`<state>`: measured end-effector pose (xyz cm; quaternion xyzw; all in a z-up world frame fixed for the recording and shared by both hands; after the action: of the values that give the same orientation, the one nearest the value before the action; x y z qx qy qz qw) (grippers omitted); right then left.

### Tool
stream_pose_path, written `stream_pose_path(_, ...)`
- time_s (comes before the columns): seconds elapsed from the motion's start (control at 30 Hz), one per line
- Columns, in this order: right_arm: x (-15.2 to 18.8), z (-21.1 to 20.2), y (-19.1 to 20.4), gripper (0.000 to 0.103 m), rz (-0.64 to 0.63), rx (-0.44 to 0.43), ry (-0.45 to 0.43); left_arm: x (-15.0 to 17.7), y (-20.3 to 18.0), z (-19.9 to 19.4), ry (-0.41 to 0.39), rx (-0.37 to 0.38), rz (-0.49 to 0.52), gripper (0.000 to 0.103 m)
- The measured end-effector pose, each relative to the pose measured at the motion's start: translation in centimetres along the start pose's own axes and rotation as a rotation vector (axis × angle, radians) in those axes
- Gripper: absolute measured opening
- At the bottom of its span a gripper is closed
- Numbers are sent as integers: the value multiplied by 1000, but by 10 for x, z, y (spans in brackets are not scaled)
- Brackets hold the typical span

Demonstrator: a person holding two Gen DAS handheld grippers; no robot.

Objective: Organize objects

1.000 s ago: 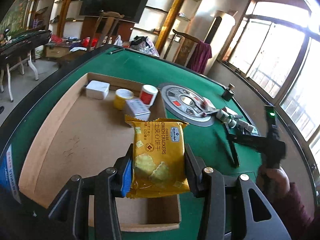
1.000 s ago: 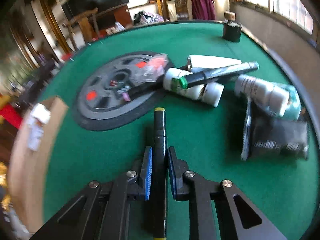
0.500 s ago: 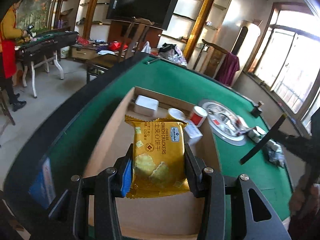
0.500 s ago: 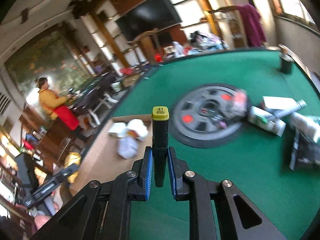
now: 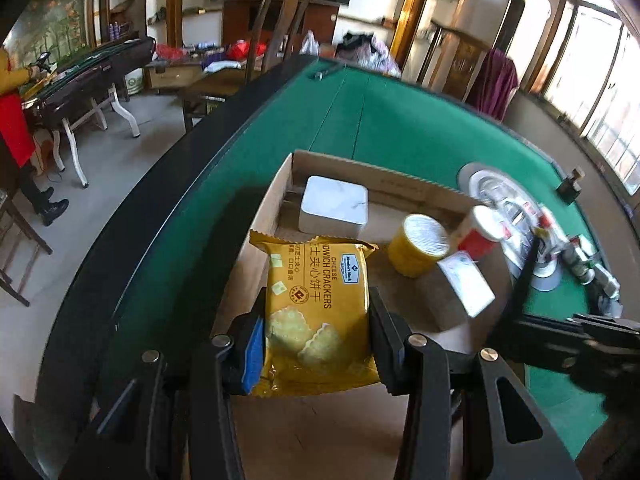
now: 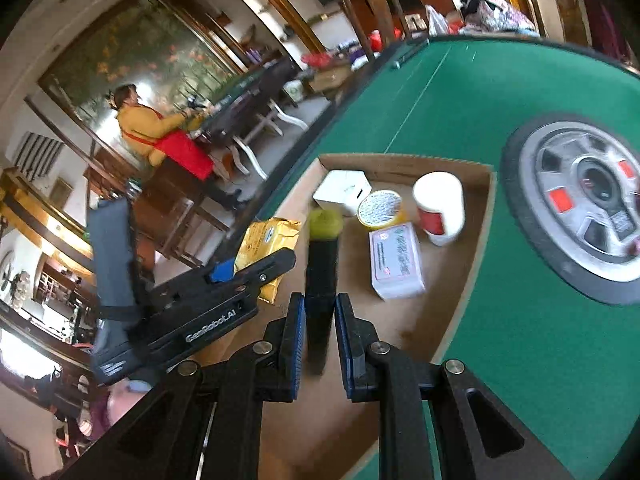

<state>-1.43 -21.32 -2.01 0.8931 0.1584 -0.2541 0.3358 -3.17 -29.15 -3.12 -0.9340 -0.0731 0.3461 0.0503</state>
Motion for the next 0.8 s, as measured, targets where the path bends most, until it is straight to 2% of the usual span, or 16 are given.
stream_pose_path(0.1,-11,33,-5,17,15,29,46,-4,2,13,30,-22,22,43)
stream_pose_path(0.2,-21,59,-10,17,11,78,76,-4,2,22,51,-11,19,43)
stream_pose_path(0.43,-25,89,-23,18,9,147,123,-2,7,24,72,-10,-21,45)
stream_pose_path(0.57,-29,82,-27,18,22,160,104,-4,4,13,47,19,-52,58)
stream_pose_path(0.6,-29,77,-27,19,31,156,96,-5,5,9,37,23,-63,67)
stream_pose_path(0.63,-29,72,-26,19,41,152,85,-6,4,3,28,37,-79,72)
stream_pose_path(0.7,-32,55,-24,27,51,141,52,-9,2,-8,11,50,-100,73)
stream_pose_path(0.8,-36,18,-25,41,17,182,-14,-14,4,-34,-44,30,-103,76)
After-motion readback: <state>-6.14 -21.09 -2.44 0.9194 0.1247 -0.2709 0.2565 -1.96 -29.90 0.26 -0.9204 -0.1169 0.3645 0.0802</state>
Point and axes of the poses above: each gripper's, at about its wrist camera, not at the fingertips, and z roughly the way its jaws point, y to its left, x to its underside, the point moved 10 cm from there along z, roughly the way its jaws point, and after that the axes turned 5 degrees about -y, right-handed, at the moved point
